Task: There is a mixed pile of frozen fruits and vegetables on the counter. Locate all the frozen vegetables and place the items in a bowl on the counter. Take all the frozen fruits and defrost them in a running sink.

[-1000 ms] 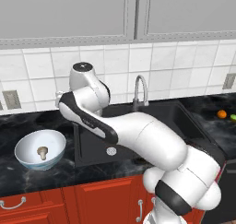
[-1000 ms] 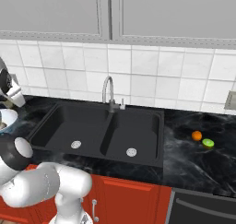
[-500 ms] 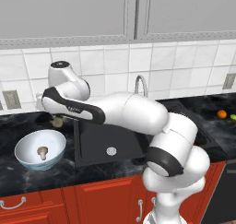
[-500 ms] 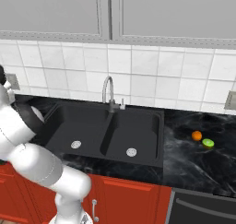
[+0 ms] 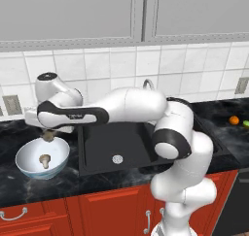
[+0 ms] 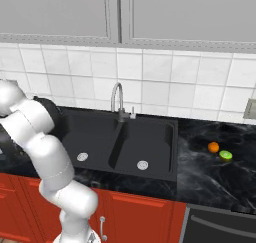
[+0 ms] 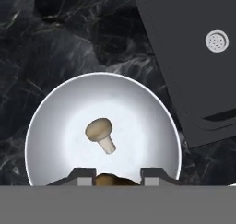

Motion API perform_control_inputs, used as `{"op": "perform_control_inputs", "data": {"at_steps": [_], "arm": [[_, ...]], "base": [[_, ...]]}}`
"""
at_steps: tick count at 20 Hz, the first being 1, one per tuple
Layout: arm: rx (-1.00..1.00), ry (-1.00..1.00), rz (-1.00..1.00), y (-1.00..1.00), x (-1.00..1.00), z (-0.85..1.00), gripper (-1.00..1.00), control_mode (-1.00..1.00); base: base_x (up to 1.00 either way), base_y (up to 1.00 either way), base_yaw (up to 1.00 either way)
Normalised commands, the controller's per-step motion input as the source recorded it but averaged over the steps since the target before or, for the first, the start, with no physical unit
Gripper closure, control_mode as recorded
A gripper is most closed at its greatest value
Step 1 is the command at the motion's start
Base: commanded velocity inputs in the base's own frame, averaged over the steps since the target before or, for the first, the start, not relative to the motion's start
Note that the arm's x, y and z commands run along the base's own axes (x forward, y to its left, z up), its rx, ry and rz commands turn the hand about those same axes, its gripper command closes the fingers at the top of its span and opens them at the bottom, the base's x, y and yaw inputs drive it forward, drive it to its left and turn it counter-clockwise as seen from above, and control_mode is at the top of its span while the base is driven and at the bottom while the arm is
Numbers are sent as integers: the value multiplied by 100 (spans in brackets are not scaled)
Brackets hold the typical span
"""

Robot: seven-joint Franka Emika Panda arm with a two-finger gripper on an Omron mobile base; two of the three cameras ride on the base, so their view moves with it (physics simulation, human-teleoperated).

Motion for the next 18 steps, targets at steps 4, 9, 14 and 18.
{"op": "perform_control_inputs", "data": {"at_steps": [4, 9, 14, 18], "arm": [[0, 0, 1, 26, 0, -33, 100, -100], [0, 0, 0, 11, 0, -25, 100, -100], [-3, 0, 0, 2, 0, -20, 100, -100], [-5, 0, 0, 1, 0, -18, 100, -100]], "base": [[0, 0, 0], [0, 0, 0], [0, 0, 0], [0, 0, 0]]}}
